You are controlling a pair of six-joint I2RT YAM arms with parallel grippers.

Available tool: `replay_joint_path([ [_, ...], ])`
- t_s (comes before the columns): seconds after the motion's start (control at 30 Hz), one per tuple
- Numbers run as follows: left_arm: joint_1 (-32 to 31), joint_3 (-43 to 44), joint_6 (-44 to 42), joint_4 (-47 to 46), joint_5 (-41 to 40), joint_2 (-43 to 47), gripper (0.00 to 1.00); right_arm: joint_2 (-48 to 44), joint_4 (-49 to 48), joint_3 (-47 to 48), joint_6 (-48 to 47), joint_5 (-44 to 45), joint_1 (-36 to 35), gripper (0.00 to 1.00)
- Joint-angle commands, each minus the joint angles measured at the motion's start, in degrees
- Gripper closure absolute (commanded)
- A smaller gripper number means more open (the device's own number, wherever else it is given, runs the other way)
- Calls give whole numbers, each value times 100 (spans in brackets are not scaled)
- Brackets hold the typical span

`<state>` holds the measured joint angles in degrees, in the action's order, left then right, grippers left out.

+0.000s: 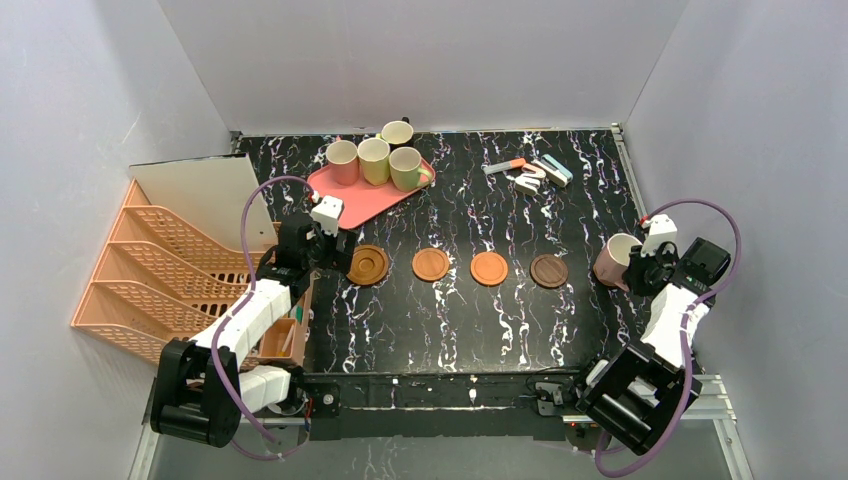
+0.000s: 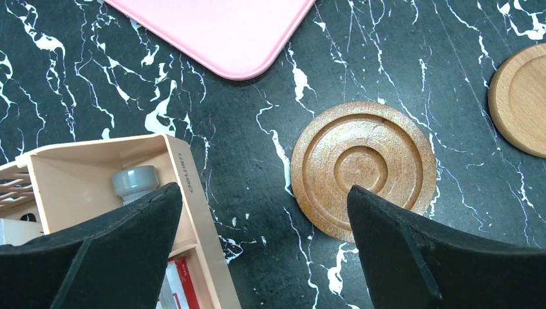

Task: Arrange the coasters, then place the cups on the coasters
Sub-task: Place the cup on the coaster.

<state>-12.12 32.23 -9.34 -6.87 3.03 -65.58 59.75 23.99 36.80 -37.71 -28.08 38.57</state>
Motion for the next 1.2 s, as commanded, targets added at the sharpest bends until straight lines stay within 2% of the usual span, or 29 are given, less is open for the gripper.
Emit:
replay_joint_path([
  [0.0, 35, -41, 38, -42, 50, -7, 2, -11, -505, 6, -52, -299, 28, 95],
  [0.67, 61, -36, 29, -60, 44, -52, 2, -225, -156, 32, -265, -335, 28, 42],
  [0.9, 74, -37, 38, -93, 15, -84, 2, -421, 375, 581, -253, -238, 28, 4],
  [1.0, 78, -32, 34, -116, -9, -133, 2, -386, 961, 1193, -159, -307, 28, 1],
  [1.17, 87, -72, 25, -286, -13, -234, 2, -90, 1927, 2515, -26, -939, 20, 1],
])
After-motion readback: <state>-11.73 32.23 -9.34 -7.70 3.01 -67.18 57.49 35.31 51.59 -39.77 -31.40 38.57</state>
